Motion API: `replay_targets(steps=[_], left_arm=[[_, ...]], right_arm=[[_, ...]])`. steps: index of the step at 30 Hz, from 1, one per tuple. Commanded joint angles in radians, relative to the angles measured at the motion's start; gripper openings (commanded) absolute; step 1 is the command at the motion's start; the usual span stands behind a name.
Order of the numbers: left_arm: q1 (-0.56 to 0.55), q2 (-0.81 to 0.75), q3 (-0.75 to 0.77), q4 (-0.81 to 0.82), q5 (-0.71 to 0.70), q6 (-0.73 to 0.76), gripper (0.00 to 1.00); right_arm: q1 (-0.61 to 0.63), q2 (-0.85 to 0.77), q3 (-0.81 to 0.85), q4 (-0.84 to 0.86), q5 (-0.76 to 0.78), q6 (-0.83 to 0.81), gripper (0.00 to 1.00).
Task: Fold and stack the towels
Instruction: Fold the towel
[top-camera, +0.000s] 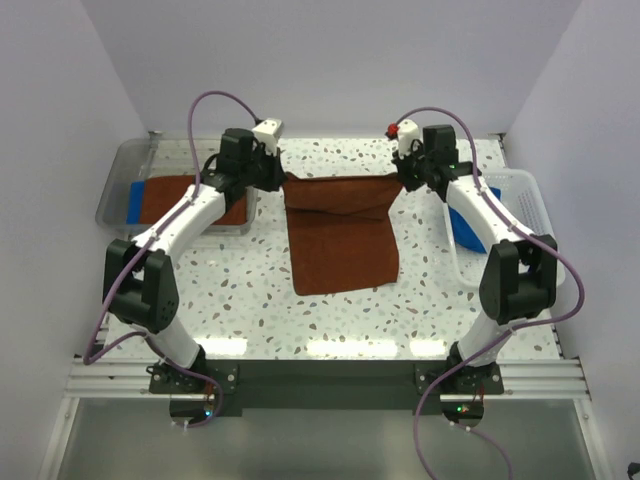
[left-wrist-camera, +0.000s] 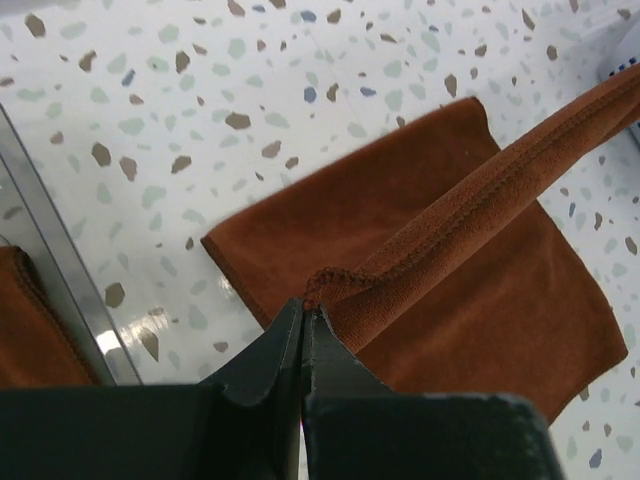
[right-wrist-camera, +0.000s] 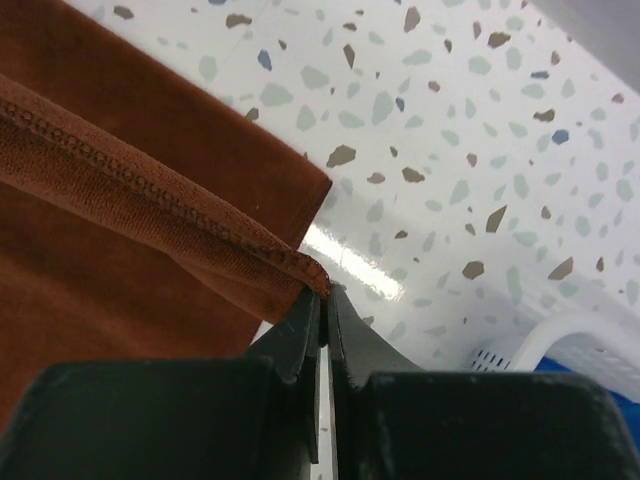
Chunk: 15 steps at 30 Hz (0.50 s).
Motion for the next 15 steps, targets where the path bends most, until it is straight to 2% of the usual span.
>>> replay_targets(steps=[1,5,8,15], left_arm=[[-0.005,-0.049,-0.051,-0.014,-0.032,-0.025,0.0],[-0.006,-0.055,-0.065,0.002,-0.049,-0.043,0.0],[-0.005,-0.028,0.015,-0.019,-0.113,-0.057,0.0],[-0.003,0.023,0.179,0.024,-0.217,-0.037,0.0]], right_arm=[[-0.006,-0.029,-0.021,-0.004,0.047,0.02,0.02],[-0.007,0.008,0.029,0.017,0.056,0.028,0.02],[-0.006,0.053,0.157,-0.019,0.065,0.025,0.02],[-0.004,0.031,0.226,0.164,0.108,0.055,0.02]])
